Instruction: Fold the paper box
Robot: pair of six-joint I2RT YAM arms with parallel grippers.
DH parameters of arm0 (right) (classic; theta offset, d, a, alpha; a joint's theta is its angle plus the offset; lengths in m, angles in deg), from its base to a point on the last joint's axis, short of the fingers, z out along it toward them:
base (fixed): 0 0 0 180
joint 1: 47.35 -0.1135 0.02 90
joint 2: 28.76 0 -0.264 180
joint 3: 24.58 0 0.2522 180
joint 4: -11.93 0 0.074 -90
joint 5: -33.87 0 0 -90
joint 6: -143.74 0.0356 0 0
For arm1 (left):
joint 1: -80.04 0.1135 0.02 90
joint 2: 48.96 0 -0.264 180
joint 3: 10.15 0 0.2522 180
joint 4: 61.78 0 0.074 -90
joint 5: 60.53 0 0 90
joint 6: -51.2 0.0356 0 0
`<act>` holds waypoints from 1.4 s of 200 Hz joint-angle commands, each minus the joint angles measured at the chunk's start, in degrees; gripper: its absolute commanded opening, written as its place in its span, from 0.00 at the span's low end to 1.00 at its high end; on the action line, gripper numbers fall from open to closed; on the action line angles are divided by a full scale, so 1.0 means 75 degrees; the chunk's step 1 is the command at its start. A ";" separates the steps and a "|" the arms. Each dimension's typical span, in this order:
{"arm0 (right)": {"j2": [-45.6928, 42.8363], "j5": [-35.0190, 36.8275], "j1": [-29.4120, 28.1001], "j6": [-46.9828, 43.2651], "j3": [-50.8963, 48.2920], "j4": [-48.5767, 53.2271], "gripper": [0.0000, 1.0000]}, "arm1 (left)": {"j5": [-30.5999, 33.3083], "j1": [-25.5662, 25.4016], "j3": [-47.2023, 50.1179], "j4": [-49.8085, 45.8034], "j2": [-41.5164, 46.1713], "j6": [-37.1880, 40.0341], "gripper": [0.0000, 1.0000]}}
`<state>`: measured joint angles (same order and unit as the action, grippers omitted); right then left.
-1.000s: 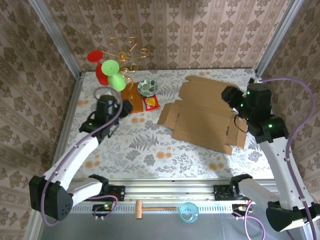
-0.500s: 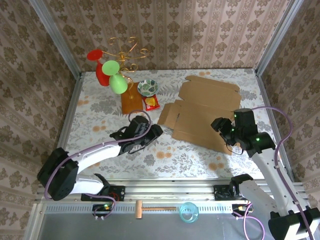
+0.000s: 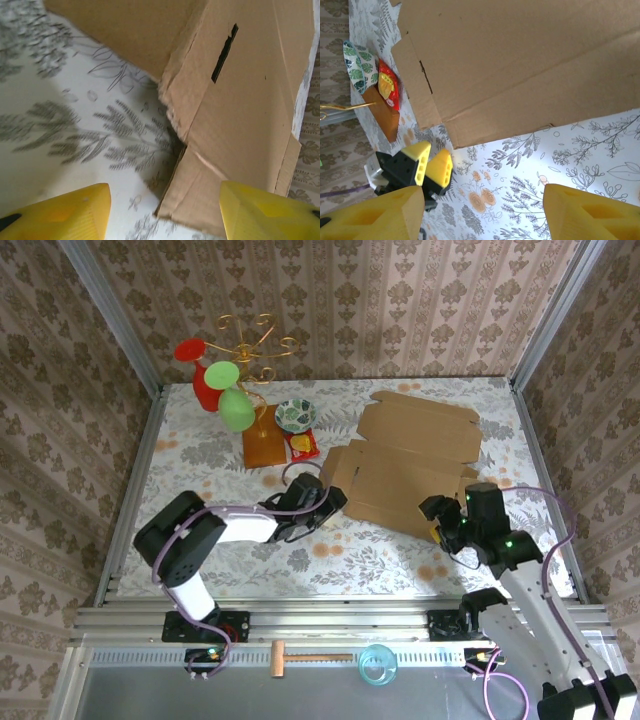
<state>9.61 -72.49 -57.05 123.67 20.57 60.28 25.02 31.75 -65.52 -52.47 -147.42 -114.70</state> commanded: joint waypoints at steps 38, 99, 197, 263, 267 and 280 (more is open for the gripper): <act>-0.1254 0.0095 -0.0363 0.2602 -0.1956 -0.1450 0.66 | 0.0300 0.0227 -0.0443 0.1350 -0.0852 0.0159 0.60; -0.1026 0.0477 -0.0687 0.3600 -0.2903 -0.2889 0.72 | 0.0287 0.0272 -0.0607 0.2227 -0.1288 0.0174 0.11; -0.0770 0.1588 -0.1060 0.4153 -0.2205 -0.4090 0.78 | 0.0769 -0.0194 -0.2186 -0.0440 0.0330 -0.1434 0.00; 0.0307 0.1689 -0.1074 0.3293 -0.0587 -0.4360 0.74 | 0.0605 -0.0184 -0.2517 -0.0945 0.0489 -0.1487 0.00; 0.0392 0.1648 -0.1075 0.3314 -0.0608 -0.4416 0.73 | 0.0594 -0.0176 -0.2534 -0.0935 0.0501 -0.1481 0.00; 0.0645 0.1583 -0.1098 0.3471 -0.0673 -0.4509 0.71 | 0.0532 -0.0156 -0.2605 -0.1016 0.0520 -0.1488 0.00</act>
<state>11.49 -61.82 -64.67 149.73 15.63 27.43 30.09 30.52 -82.57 -58.03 -145.40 -124.84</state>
